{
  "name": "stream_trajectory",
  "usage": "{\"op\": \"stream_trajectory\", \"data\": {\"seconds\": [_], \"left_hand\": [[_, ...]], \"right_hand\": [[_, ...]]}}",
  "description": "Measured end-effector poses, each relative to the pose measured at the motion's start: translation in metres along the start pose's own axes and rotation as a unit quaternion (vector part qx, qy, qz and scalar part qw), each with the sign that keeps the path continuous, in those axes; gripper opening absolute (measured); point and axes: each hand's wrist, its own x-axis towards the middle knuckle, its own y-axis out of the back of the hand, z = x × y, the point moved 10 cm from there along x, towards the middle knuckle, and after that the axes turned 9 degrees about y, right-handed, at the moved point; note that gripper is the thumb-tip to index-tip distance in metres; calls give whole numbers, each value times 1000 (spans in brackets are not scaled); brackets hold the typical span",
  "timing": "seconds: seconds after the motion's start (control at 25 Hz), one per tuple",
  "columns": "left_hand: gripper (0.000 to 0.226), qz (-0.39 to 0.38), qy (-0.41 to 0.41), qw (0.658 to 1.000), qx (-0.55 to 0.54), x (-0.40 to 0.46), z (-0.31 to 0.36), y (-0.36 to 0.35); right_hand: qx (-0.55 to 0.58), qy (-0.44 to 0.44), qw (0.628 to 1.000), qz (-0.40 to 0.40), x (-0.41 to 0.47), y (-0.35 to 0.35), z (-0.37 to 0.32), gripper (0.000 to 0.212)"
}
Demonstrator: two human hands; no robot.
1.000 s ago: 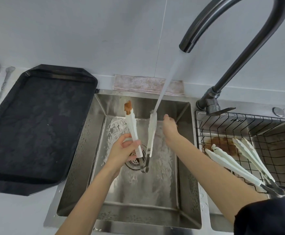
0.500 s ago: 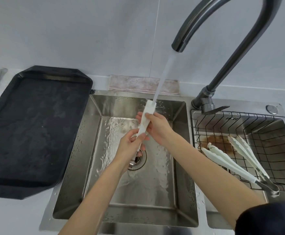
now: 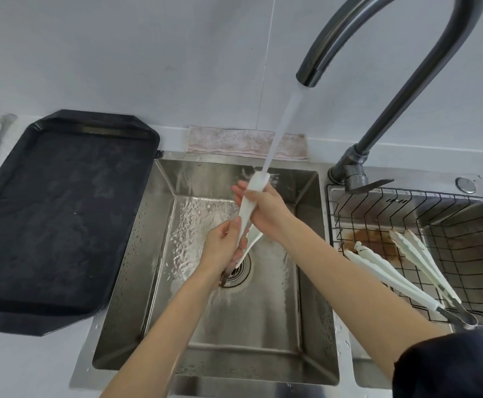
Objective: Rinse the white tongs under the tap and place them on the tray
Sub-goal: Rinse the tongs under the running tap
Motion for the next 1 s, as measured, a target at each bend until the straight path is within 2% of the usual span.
{"op": "stream_trajectory", "data": {"seconds": [0.04,0.12,0.24,0.36,0.52,0.64,0.72,0.8,0.88,1.0], "left_hand": [[30,1,-1,1000,8,1,1,-1],[32,-3,-4,999,36,2,5,-3],[37,-29,10,999,27,3,6,-7],[41,-73,44,996,-11,6,2,-6],[46,-181,115,971,-105,7,-7,-9],[47,-250,158,938,-179,4,-9,-20],[50,-279,177,922,-203,2,-10,-27],[55,-284,174,926,-177,3,-10,-30],[55,-245,135,956,-89,7,-9,-26],[32,-152,48,986,54,13,-1,-16]], "right_hand": [[-11,16,1000,-12,0,-1,-4,27],[-42,22,999,14,4,4,-9,5],[-66,-14,997,46,11,6,-13,26],[-87,-100,991,-25,11,-6,-16,29],[-216,-130,953,-168,12,-9,-38,15],[-270,-140,931,-202,14,-5,-48,25],[-305,-123,924,-196,18,-2,-52,20],[-353,-95,913,-181,25,5,-56,18],[-386,-82,903,-172,28,10,-59,28],[-487,-54,858,-151,29,15,-72,26]]}}
